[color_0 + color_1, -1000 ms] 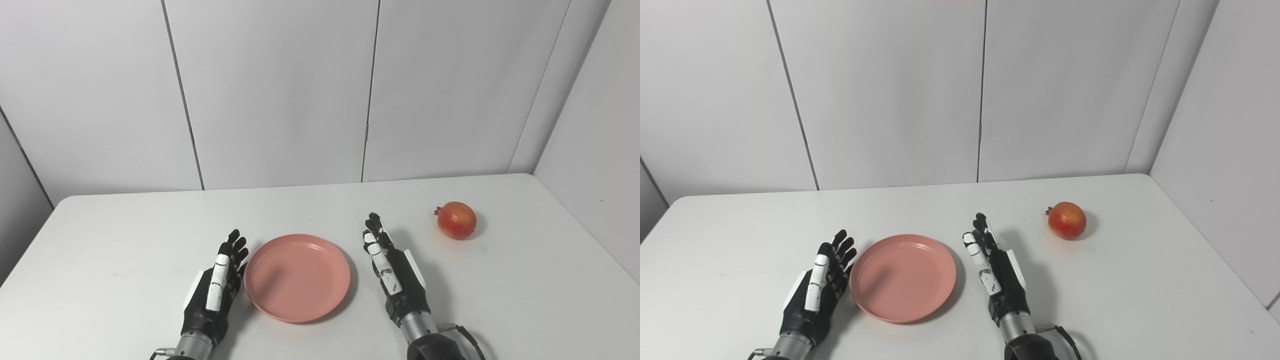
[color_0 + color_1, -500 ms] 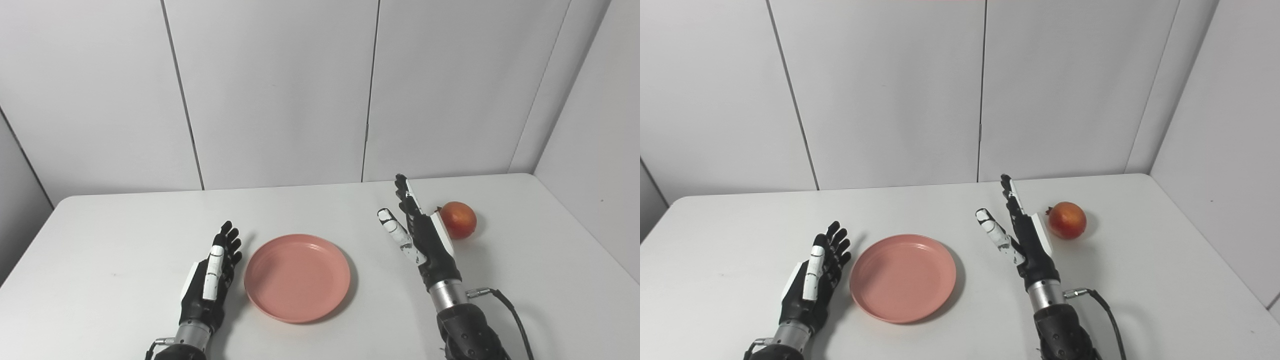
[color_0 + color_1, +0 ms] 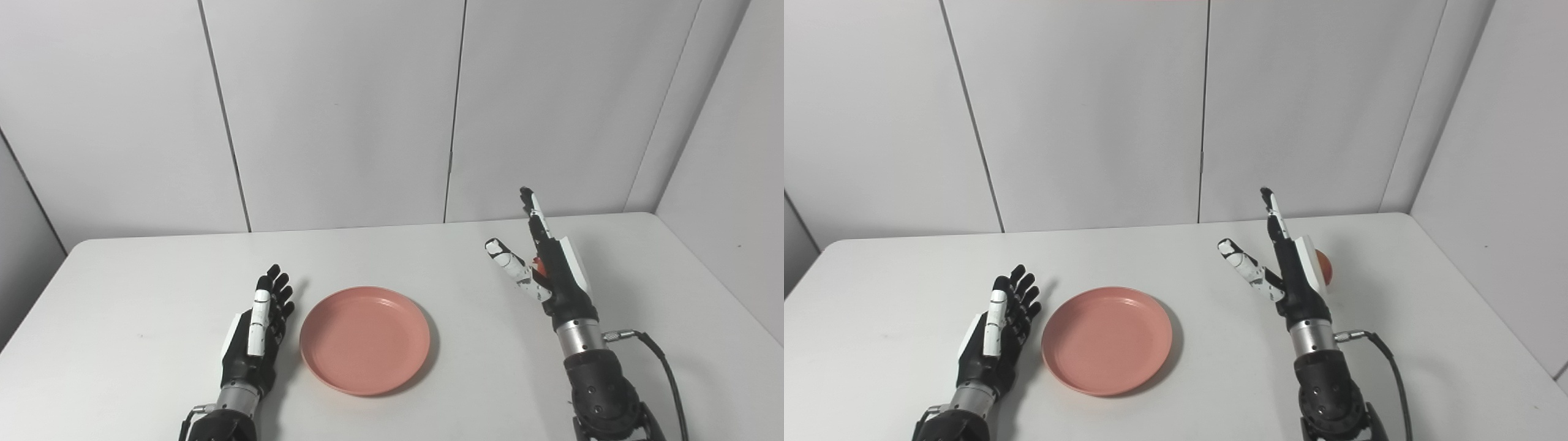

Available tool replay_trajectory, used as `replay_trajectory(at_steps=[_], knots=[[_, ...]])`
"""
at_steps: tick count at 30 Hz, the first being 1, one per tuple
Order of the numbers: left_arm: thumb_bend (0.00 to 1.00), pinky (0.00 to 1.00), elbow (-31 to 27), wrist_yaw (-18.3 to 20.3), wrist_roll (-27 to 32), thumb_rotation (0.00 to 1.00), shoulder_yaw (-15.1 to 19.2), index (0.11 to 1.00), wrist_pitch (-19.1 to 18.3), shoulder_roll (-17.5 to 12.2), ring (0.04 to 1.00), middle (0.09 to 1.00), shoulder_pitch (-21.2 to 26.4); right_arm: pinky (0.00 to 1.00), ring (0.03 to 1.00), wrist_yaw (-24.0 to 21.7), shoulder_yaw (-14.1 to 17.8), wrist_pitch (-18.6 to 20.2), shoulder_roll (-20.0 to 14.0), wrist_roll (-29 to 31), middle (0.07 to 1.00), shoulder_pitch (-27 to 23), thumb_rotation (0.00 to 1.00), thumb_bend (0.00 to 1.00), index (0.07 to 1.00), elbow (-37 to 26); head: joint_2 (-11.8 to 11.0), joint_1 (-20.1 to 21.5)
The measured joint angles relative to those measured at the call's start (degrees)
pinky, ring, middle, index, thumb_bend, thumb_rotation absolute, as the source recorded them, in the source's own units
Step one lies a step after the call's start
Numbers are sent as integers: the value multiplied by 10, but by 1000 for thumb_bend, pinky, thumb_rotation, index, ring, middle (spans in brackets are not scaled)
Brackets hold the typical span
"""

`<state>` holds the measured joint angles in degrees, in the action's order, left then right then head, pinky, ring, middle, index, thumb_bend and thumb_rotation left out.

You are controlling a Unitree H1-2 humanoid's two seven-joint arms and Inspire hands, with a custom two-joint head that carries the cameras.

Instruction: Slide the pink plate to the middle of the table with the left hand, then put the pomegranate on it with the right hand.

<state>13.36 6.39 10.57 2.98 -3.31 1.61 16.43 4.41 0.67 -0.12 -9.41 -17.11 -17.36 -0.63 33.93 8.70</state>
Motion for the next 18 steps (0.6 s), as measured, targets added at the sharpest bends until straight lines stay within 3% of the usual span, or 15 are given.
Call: replay_trajectory(at_steps=[7, 12, 18], knots=[[706, 1000, 25, -7, 6, 1000, 9, 1000, -5, 13, 1000, 1000, 24, 980, 1000, 5, 16, 0, -31, -15, 1000, -8, 835, 747, 1000, 8, 1, 15], [688, 1000, 27, -8, 6, 1000, 8, 1000, -7, 15, 1000, 1000, 26, 948, 994, 10, 24, 0, -61, -39, 1000, -14, 750, 774, 1000, 24, 0, 30], [690, 1000, 32, -7, 6, 1000, 8, 1000, -7, 15, 1000, 1000, 29, 929, 990, 22, 32, 3, -74, -59, 1000, -16, 672, 814, 1000, 39, 3, 33]])
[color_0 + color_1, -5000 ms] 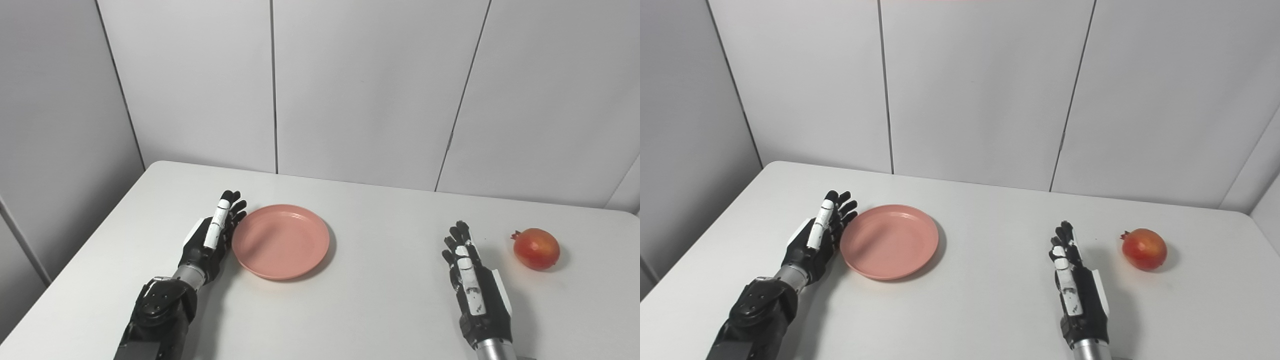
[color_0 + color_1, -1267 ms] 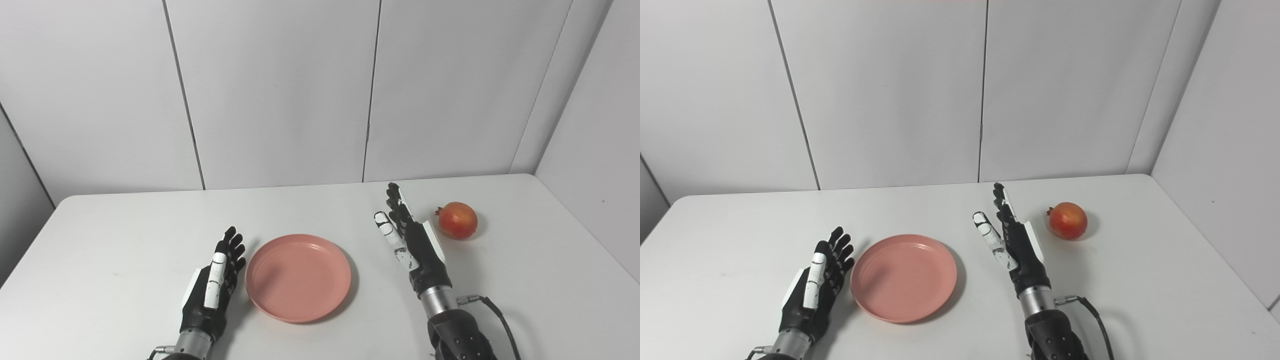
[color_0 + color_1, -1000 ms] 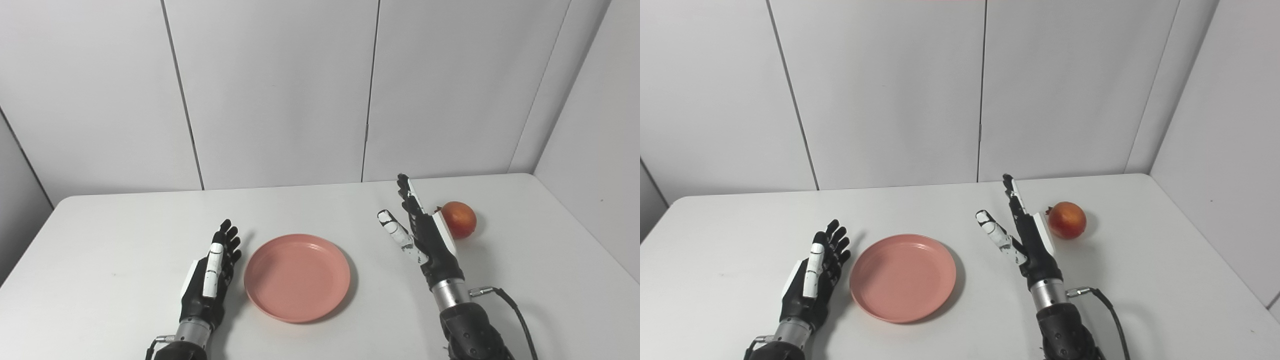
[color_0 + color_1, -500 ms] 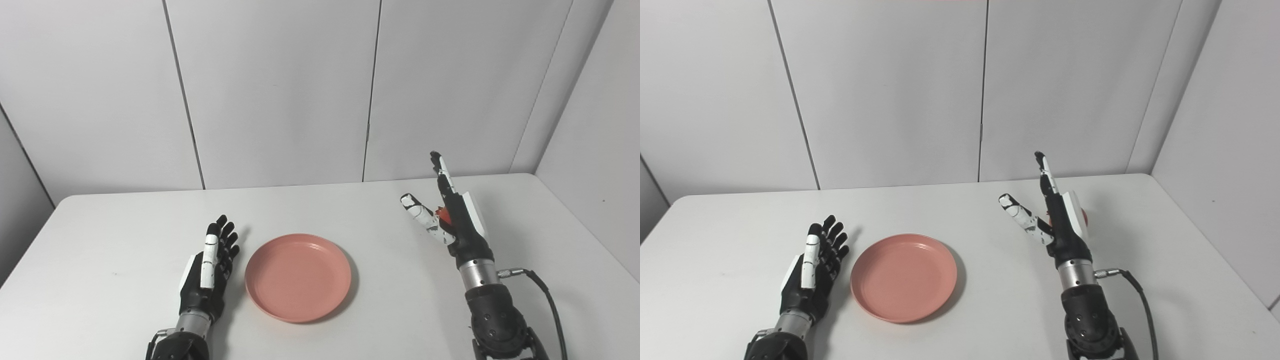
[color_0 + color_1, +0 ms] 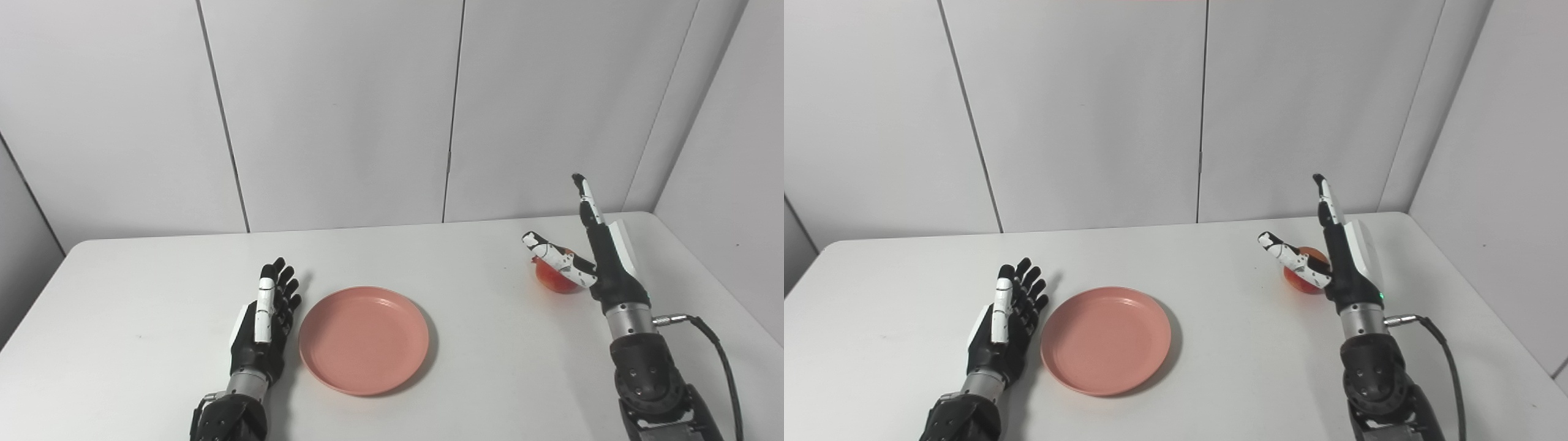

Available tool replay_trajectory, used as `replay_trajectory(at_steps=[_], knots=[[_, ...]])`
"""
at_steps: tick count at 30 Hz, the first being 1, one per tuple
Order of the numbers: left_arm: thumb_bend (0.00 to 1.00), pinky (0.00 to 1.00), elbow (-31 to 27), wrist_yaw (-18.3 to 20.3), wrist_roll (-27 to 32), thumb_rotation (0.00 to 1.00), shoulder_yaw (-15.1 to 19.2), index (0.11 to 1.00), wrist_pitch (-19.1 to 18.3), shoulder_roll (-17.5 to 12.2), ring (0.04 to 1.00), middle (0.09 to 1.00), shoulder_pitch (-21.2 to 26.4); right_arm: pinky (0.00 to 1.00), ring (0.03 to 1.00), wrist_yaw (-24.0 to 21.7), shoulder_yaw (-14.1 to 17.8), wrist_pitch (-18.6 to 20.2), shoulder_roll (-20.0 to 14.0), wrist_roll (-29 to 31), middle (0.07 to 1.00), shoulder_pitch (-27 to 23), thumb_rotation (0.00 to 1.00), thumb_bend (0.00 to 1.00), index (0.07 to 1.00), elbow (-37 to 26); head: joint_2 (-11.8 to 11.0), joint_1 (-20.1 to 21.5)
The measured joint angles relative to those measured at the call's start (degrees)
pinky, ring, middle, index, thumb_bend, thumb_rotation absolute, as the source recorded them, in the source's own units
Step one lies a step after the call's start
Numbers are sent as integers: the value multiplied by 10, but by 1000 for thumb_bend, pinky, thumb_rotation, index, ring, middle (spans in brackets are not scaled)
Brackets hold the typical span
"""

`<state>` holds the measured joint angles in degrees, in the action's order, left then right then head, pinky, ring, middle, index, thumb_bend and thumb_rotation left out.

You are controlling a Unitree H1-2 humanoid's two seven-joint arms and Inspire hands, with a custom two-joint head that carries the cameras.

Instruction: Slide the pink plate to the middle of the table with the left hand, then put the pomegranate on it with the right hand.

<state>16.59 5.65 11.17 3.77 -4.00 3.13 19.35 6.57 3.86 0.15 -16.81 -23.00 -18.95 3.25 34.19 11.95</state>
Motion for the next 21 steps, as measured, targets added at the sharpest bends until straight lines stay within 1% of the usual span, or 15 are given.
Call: replay_trajectory(at_steps=[2, 4, 5, 8, 9, 10, 12, 16, 18, 19, 20, 21], knots=[[689, 1000, 1, 1, 0, 1000, 0, 1000, 0, 0, 1000, 1000, 0, 919, 987, 2, 0, 5, -7, -17, 1000, -2, 628, 838, 1000, 3, 0, 1], [690, 1000, 1, 1, 0, 1000, -1, 1000, 1, 0, 1000, 1000, 0, 916, 986, 6, 1, 10, -14, -29, 1000, -7, 618, 847, 1000, 10, 0, 1], [689, 1000, 1, 1, -1, 1000, -1, 1000, 1, 0, 1000, 1000, 0, 890, 977, 8, 1, 11, -18, -35, 998, -11, 603, 870, 995, 16, 1, 1], [682, 1000, 1, 1, -1, 1000, -4, 1000, 1, 0, 1000, 1000, 0, 854, 959, 11, 1, 24, -28, -53, 983, -18, 558, 890, 987, 29, 2, 2], [681, 1000, 1, 1, -1, 1000, -4, 1000, 1, -1, 1000, 1000, 0, 848, 958, 12, 1, 28, -30, -57, 982, -21, 543, 890, 987, 34, 2, 2], [682, 1000, 1, 1, -1, 1000, -4, 1000, 1, -1, 1000, 1000, 0, 816, 955, 14, 1, 29, -30, -59, 983, -24, 519, 894, 986, 43, 2, 3], [679, 1000, 1, 2, -1, 1000, -5, 1000, 1, -1, 1000, 1000, 0, 801, 949, 20, 1, 30, -31, -61, 979, -30, 463, 921, 976, 66, 4, 4], [675, 1000, -3, 4, -1, 1000, -6, 1000, 1, -3, 1000, 1000, -3, 803, 941, 28, -9, 33, -31, -74, 969, -34, 446, 933, 969, 106, 6, 5], [676, 1000, -6, 7, 0, 1000, -7, 1000, 1, -3, 1000, 1000, -5, 803, 934, 30, -14, 34, -31, -81, 962, -35, 411, 947, 962, 122, 7, 6], [675, 1000, -7, 9, 0, 1000, -7, 1000, 1, -3, 1000, 1000, -6, 768, 910, 30, -15, 35, -31, -82, 955, -36, 391, 955, 957, 128, 9, 7], [680, 1000, -8, 10, 0, 1000, -8, 1000, 1, -4, 1000, 1000, -7, 758, 898, 31, -16, 35, -31, -83, 949, -37, 370, 964, 953, 135, 10, 6], [683, 1000, -8, 11, -1, 1000, -9, 1000, 1, -5, 1000, 1000, -8, 769, 899, 32, -18, 35, -31, -83, 947, -39, 348, 969, 952, 145, 10, 6]])
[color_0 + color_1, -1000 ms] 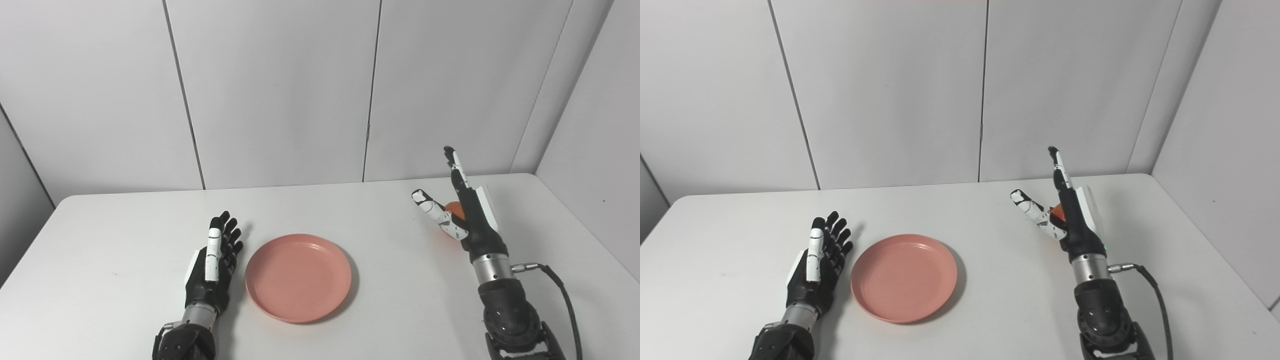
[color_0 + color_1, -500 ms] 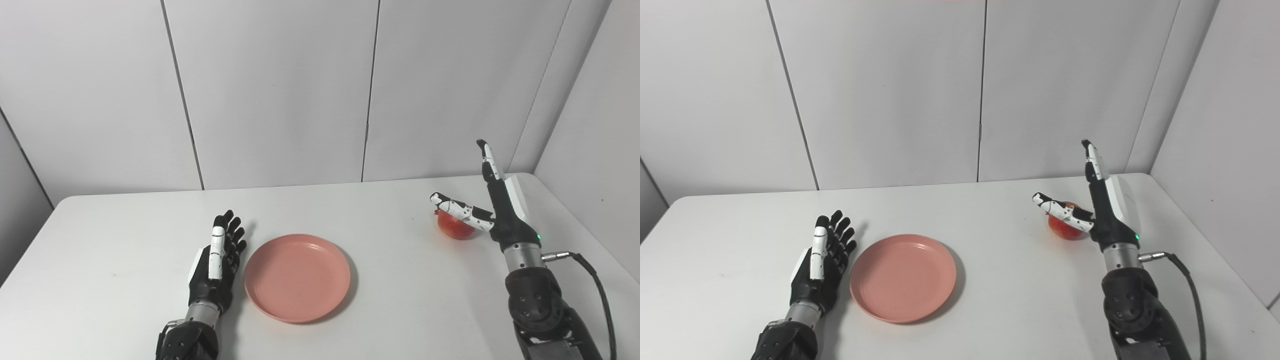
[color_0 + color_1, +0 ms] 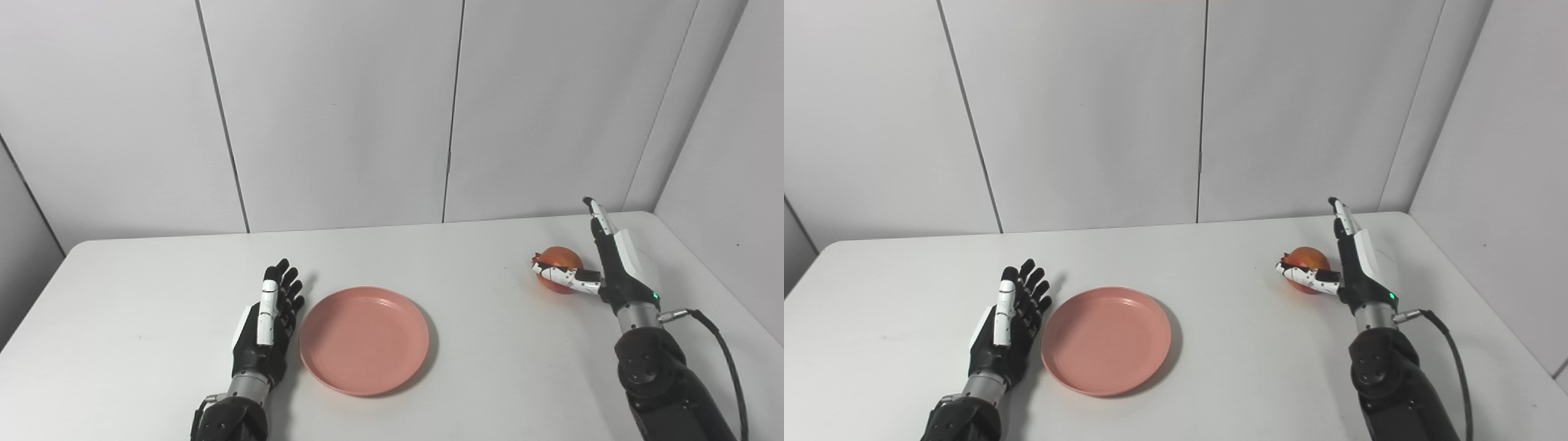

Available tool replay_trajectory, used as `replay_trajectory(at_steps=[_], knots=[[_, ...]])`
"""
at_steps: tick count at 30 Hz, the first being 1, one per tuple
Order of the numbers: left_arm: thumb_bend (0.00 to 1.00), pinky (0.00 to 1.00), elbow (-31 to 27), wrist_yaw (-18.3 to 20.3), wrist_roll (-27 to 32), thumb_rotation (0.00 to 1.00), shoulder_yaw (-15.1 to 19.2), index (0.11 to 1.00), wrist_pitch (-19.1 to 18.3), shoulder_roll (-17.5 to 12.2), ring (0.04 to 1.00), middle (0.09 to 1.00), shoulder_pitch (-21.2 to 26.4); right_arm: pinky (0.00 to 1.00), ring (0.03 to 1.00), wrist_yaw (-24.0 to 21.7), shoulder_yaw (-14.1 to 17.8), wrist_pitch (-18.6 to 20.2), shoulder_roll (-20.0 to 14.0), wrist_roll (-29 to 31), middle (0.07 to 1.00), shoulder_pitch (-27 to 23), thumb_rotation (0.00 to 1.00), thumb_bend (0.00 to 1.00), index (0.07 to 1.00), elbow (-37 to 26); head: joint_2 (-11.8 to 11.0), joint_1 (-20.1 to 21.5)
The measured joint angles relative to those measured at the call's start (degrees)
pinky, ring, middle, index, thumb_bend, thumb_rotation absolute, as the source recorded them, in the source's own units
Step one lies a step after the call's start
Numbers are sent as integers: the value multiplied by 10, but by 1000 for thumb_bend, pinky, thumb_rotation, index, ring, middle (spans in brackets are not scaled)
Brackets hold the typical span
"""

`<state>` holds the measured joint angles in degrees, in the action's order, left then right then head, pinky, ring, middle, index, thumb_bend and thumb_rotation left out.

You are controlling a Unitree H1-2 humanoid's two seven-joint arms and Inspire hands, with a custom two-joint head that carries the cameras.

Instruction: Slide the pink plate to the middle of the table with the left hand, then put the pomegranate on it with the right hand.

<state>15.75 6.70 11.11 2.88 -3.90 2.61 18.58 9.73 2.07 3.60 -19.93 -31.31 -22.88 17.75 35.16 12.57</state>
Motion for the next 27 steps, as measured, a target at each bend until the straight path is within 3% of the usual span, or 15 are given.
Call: replay_trajectory(at_steps=[15, 23, 27], knots=[[692, 1000, -10, 4, -2, 1000, -16, 1000, -4, -13, 1000, 1000, -7, 803, 892, 21, -26, 0, -6, 0, 911, -22, 279, 984, 920, 78, 3, -1], [687, 1000, -26, 5, -3, 1000, -20, 1000, -4, -15, 1000, 1000, -19, 723, 791, 45, -35, 0, -6, -1, 814, -31, 193, 931, 830, 98, 7, -4], [685, 1000, -28, 5, -12, 1000, -23, 1000, -4, -15, 1000, 1000, -22, 611, 701, 53, -35, 0, -4, 3, 753, -32, 133, 898, 765, 99, 7, -4]])
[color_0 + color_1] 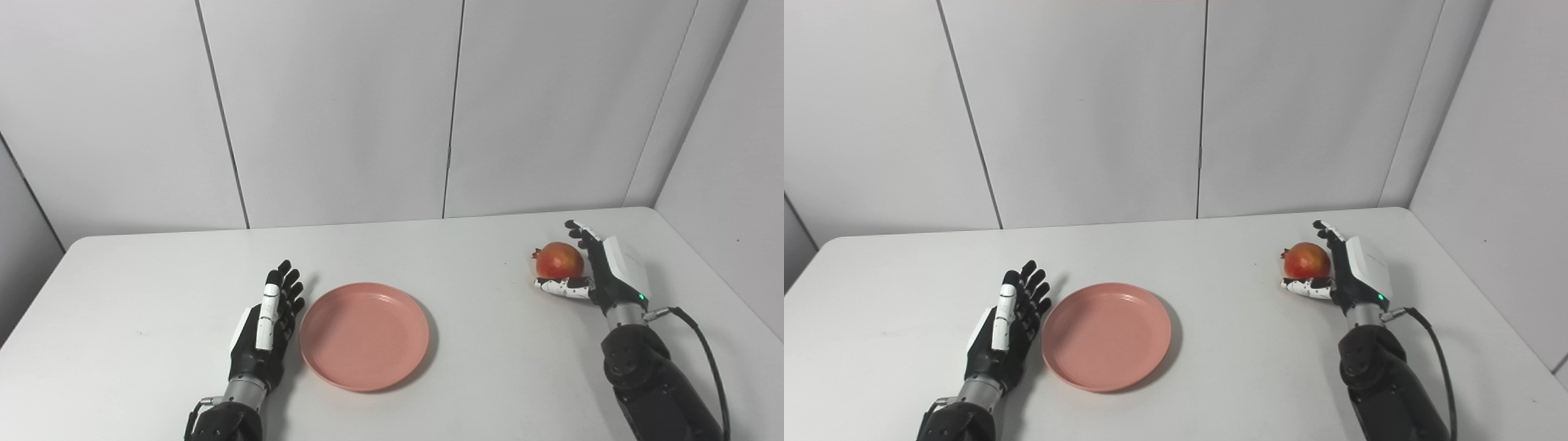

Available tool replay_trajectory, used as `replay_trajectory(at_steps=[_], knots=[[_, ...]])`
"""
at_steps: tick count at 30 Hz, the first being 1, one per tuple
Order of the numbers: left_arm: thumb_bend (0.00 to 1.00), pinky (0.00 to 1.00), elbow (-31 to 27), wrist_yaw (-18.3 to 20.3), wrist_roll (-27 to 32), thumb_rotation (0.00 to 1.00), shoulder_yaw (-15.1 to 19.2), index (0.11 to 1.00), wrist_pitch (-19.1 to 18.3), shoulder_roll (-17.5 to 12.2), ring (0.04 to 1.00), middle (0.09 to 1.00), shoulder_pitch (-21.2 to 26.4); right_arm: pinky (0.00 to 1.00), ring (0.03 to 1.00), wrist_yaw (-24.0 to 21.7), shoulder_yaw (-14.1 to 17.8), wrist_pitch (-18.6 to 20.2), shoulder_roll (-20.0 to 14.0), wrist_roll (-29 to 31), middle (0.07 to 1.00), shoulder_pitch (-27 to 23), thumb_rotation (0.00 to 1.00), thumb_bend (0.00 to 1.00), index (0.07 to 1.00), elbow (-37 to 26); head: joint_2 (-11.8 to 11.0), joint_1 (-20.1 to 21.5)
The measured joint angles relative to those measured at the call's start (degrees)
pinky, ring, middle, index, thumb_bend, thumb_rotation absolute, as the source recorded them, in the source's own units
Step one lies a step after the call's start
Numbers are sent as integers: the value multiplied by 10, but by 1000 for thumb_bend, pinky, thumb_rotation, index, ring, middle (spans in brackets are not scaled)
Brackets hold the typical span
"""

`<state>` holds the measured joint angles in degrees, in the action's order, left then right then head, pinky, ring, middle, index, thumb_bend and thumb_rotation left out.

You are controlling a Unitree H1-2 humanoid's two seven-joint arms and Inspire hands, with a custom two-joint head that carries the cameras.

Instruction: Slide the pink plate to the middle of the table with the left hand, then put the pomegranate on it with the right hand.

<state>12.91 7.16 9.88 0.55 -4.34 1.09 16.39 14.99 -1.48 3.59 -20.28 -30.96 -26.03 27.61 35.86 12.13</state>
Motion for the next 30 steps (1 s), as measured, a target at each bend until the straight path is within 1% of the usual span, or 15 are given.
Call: replay_trajectory(at_steps=[2, 3, 4, 7, 11, 12, 13, 14, 17, 19, 22, 27, 29, 30], knots=[[688, 1000, 0, 0, -1, 1000, 0, 1000, 0, 0, 1000, 1000, 0, 536, 641, 7, 4, 0, 4, 5, 712, 0, 94, 876, 728, 0, 3, -1], [688, 1000, -1, 0, -1, 1000, 0, 1000, 0, 0, 1000, 1000, 0, 524, 630, 11, 5, 0, 6, 6, 704, 0, 87, 872, 720, 0, 4, -1], [691, 1000, -1, 0, -1, 1000, 0, 1000, 0, -1, 1000, 1000, -1, 509, 607, 16, 5, 0, 7, 6, 673, 0, 56, 856, 692, 0, 4, -1], [685, 1000, -1, 0, -2, 1000, -1, 1000, 0, -1, 1000, 1000, -1, 494, 573, 29, 4, -1, 8, 6, 630, 0, 10, 822, 657, 1, 4, -3], [677, 1000, -2, 0, -2, 1000, 0, 1000, -1, -1, 1000, 1000, -1, 486, 540, 38, 2, -1, 8, 6, 591, 0, 0, 797, 638, 2, 4, -3], [674, 1000, -3, 0, -2, 1000, 0, 1000, -1, -1, 1000, 1000, -1, 478, 526, 40, 2, -1, 8, 5, 541, 0, 0, 684, 629, 2, 4, -3], [672, 1000, -3, 0, -2, 1000, 0, 1000, -1, -1, 1000, 1000, -2, 471, 515, 42, 1, -1, 8, 5, 505, 0, 0, 604, 621, 2, 5, -3], [671, 1000, -3, 0, -2, 1000, 0, 1000, -1, -1, 1000, 1000, -2, 438, 495, 46, 1, -1, 8, 4, 483, 0, 0, 566, 587, 2, 5, -3], [670, 1000, -3, 0, -2, 1000, 0, 1000, -1, -1, 1000, 1000, -2, 363, 447, 57, -3, -1, 8, -1, 455, 0, 0, 531, 537, 5, 5, -3], [667, 1000, -4, 0, -2, 1000, -1, 1000, -1, -1, 1000, 1000, -2, 348, 421, 67, -5, -1, 8, -5, 454, -1, 0, 523, 530, 10, 5, -3], [668, 1000, -4, 0, -2, 1000, -1, 1000, -1, -1, 1000, 1000, -2, 330, 379, 85, -6, -2, 8, -7, 472, -1, 0, 511, 552, 18, 6, -4], [667, 1000, -4, 0, -2, 1000, 0, 1000, -1, -1, 1000, 1000, -2, 291, 361, 102, -10, -3, 7, -7, 464, -2, 0, 507, 561, 22, 6, -6], [674, 1000, -4, 0, -2, 1000, -1, 1000, -1, -1, 1000, 1000, -2, 250, 387, 104, -12, -5, 7, -7, 497, -1, 0, 515, 507, 23, 6, -7], [678, 1000, -4, 0, -2, 1000, -1, 1000, -1, 0, 1000, 1000, -2, 236, 391, 108, -13, -11, 7, -7, 501, -1, 0, 517, 497, 23, 6, -7]])
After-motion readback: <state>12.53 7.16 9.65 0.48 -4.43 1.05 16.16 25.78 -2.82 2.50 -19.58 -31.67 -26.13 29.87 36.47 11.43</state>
